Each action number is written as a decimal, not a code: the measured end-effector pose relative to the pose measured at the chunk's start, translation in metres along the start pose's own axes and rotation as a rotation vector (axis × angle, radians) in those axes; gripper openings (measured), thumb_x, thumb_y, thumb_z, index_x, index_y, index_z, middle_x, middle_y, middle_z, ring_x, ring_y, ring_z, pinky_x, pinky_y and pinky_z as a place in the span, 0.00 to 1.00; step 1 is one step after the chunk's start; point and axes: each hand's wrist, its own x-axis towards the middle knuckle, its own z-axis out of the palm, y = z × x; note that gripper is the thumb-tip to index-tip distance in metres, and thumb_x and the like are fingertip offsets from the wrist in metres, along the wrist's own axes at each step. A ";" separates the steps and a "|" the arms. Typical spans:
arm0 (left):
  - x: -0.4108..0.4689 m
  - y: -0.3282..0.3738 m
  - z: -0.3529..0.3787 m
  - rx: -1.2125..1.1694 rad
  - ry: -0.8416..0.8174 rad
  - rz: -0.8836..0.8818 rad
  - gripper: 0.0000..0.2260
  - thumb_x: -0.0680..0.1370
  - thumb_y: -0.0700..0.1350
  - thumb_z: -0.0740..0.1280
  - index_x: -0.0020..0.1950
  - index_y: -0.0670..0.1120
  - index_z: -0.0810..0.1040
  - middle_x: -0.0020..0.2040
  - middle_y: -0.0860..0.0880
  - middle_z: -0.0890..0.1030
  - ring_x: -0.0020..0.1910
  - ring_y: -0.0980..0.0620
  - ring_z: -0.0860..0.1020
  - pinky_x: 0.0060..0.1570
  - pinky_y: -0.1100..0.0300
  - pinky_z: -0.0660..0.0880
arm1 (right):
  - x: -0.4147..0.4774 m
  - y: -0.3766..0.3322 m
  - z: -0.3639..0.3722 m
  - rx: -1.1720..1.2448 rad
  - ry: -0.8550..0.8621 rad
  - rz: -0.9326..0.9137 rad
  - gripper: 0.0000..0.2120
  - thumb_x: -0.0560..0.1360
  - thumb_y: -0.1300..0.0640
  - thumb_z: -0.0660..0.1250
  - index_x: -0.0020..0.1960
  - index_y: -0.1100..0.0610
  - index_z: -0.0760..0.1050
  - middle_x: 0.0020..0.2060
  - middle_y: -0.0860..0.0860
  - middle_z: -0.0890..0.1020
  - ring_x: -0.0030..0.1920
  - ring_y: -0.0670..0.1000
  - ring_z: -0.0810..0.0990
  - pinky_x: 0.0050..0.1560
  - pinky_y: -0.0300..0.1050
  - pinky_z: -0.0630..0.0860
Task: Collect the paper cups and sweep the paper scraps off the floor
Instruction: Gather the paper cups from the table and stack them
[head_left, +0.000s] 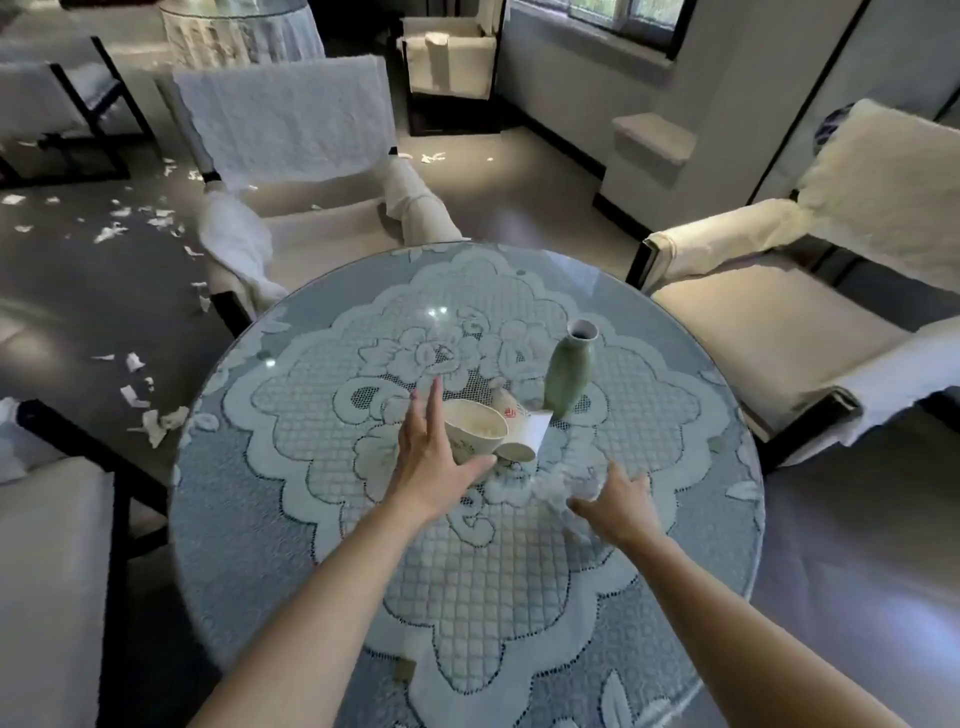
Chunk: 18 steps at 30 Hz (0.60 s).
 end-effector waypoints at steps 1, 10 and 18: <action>0.007 -0.002 0.005 0.000 0.003 0.025 0.52 0.70 0.58 0.73 0.76 0.57 0.34 0.78 0.46 0.38 0.76 0.45 0.42 0.73 0.44 0.48 | 0.004 -0.002 0.003 0.015 0.004 -0.014 0.32 0.74 0.50 0.71 0.71 0.63 0.63 0.68 0.66 0.65 0.66 0.62 0.70 0.67 0.52 0.69; 0.041 -0.021 0.030 -0.134 0.112 0.159 0.51 0.69 0.47 0.76 0.77 0.55 0.41 0.74 0.40 0.52 0.72 0.42 0.58 0.64 0.48 0.66 | 0.010 -0.032 0.018 0.555 0.193 0.114 0.05 0.77 0.64 0.65 0.43 0.62 0.78 0.37 0.54 0.82 0.40 0.54 0.81 0.42 0.46 0.78; 0.061 -0.050 -0.002 -0.117 0.044 0.279 0.50 0.71 0.50 0.74 0.71 0.65 0.34 0.77 0.44 0.47 0.74 0.42 0.56 0.64 0.46 0.65 | 0.010 -0.066 -0.011 0.968 0.303 0.019 0.08 0.77 0.67 0.64 0.53 0.61 0.80 0.37 0.54 0.83 0.34 0.47 0.79 0.40 0.39 0.80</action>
